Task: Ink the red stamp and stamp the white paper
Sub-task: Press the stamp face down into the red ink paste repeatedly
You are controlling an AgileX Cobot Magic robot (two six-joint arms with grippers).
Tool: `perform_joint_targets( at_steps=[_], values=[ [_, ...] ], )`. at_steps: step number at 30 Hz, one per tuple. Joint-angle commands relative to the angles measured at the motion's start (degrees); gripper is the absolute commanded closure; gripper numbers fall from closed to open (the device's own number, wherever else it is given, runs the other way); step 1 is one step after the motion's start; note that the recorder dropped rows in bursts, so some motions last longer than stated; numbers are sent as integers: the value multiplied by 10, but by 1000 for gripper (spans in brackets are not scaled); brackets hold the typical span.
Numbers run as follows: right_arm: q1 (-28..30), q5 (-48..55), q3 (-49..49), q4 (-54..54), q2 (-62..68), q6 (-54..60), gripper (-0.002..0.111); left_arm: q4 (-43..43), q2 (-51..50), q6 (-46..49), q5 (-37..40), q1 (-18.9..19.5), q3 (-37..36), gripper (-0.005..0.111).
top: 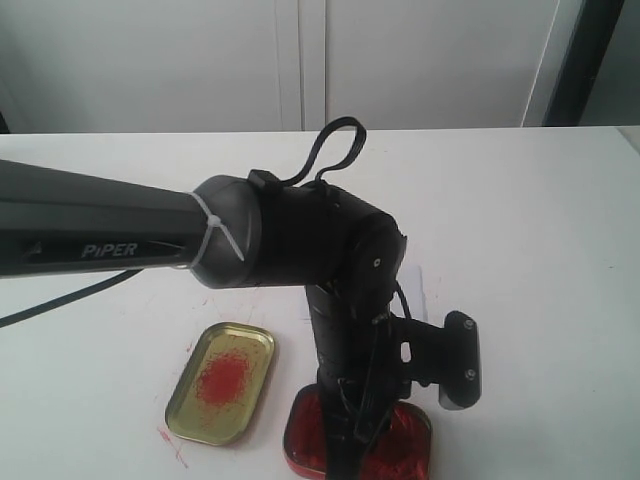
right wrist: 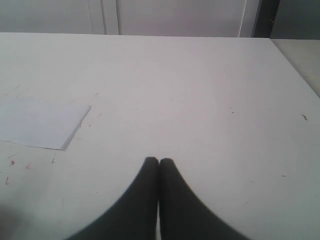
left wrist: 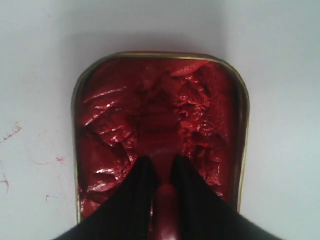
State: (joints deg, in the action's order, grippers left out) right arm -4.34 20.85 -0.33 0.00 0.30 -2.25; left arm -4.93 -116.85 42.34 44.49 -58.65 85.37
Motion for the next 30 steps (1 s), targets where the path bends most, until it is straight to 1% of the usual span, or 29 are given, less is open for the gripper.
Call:
perform_joint_targets(
  at_steps=[1, 10, 23, 30],
  values=[
    [4, -8, 3, 0, -3, -1, 108, -10, -46, -2, 12, 0, -8, 107],
    [4, -8, 3, 0, -3, -1, 108, -10, -71, -3, 29, 0, -8, 107],
    [4, -8, 3, 0, -3, -1, 108, -10, -71, -3, 31, 0, -8, 107],
    [4, -8, 3, 0, -3, -1, 108, -10, -59, -3, 51, 0, -6, 107]
  ],
)
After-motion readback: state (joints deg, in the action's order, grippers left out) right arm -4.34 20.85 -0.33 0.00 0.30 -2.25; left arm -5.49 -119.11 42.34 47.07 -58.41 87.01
